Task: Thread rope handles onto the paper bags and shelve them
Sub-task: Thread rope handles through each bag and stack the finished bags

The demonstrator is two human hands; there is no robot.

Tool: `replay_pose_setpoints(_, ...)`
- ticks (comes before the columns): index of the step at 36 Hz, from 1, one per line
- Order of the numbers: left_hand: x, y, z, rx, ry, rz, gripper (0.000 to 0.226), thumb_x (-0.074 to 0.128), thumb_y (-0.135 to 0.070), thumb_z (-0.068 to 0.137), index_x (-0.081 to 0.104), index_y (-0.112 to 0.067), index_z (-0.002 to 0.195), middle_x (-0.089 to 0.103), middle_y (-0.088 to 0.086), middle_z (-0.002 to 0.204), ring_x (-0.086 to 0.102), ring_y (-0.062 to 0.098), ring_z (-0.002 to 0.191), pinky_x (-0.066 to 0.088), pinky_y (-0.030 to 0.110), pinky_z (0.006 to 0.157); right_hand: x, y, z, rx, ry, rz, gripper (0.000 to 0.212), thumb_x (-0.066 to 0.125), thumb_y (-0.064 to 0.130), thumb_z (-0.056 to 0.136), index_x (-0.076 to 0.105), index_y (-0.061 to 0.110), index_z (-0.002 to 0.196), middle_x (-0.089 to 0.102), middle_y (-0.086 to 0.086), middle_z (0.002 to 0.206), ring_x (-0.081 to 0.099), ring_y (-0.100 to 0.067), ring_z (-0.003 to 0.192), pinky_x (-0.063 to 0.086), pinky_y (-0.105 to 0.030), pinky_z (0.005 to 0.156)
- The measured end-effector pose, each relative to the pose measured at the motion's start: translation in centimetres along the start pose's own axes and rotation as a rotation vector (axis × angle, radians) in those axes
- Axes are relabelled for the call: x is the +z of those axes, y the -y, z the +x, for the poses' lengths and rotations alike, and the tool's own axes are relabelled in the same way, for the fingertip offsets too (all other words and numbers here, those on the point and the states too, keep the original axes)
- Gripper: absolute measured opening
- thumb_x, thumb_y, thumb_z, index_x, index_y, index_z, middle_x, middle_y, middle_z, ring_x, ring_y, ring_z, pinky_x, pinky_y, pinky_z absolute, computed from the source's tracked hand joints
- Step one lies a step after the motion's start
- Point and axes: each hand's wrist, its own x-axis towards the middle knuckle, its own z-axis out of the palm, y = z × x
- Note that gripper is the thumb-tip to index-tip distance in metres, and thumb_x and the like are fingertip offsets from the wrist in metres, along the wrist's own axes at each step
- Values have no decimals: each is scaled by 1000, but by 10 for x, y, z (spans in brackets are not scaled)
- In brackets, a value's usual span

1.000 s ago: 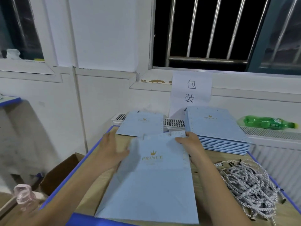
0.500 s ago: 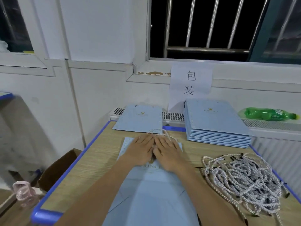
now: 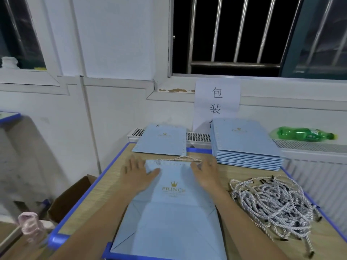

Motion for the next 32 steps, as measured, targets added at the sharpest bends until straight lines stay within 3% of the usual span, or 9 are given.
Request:
replay_pose_setpoints(5,-15,30,-22,79,210,-64,81,24,-65,93,-4,-17,152,-13,3,159,-16,16,146,-5,42,118,-17,-12,-24,50,193,-225,53,39,46,97,53,4,126,7,-16,156,-5,-26,145,20,-34,110)
replay_pose_setpoints(8,-19,37,-32,230,349,-328,77,39,-69,88,17,-30,151,15,-9,156,12,14,146,14,43,119,-17,-13,-37,66,217,-227,46,42,52,93,65,13,102,31,-17,149,12,-26,143,20,-37,111)
replay_pose_setpoints(11,-29,34,-45,280,406,-722,52,58,-46,89,46,-26,135,54,-6,137,54,10,121,42,36,105,-22,-4,-45,50,90,84,30,56,33,91,54,12,70,59,-11,91,53,-23,97,40,-30,80)
replay_pose_setpoints(14,-49,27,-54,324,373,-996,53,70,-33,83,44,-33,130,63,-10,124,64,6,106,53,20,79,-45,11,-48,26,82,459,12,55,13,92,47,15,101,50,0,87,49,-12,80,43,-25,71)
replay_pose_setpoints(18,-75,26,-53,383,321,-1154,66,70,-18,82,39,-58,125,64,-19,121,66,16,105,55,43,85,-70,24,-36,-42,224,592,78,51,9,84,17,39,148,33,9,149,48,-21,121,45,-37,91)
replay_pose_setpoints(22,-101,8,-38,198,35,-1294,44,56,0,90,55,-28,124,69,-5,111,69,17,96,56,28,76,-80,41,-23,-26,286,941,71,44,-8,85,29,24,147,57,-3,132,64,-21,92,56,-28,69)
replay_pose_setpoints(24,-110,3,-23,64,-35,-1217,43,61,-7,89,53,-18,130,60,4,124,62,25,107,51,34,88,-81,52,-26,41,286,1049,38,46,-5,89,53,6,124,67,-10,106,68,-17,72,54,-23,58)
replay_pose_setpoints(26,-114,5,-8,-31,-21,-1174,38,62,-10,90,53,-14,127,58,7,120,63,26,88,53,32,77,-76,54,-30,116,349,1023,14,52,5,91,64,6,97,69,-10,91,68,-16,67,54,-23,58)
replay_pose_setpoints(32,-124,13,9,-113,272,-1471,19,46,-3,90,58,5,79,66,15,66,65,18,52,55,22,51,-69,47,-20,158,284,1002,9,56,1,90,64,1,94,67,-10,84,62,-27,75,41,-17,35)
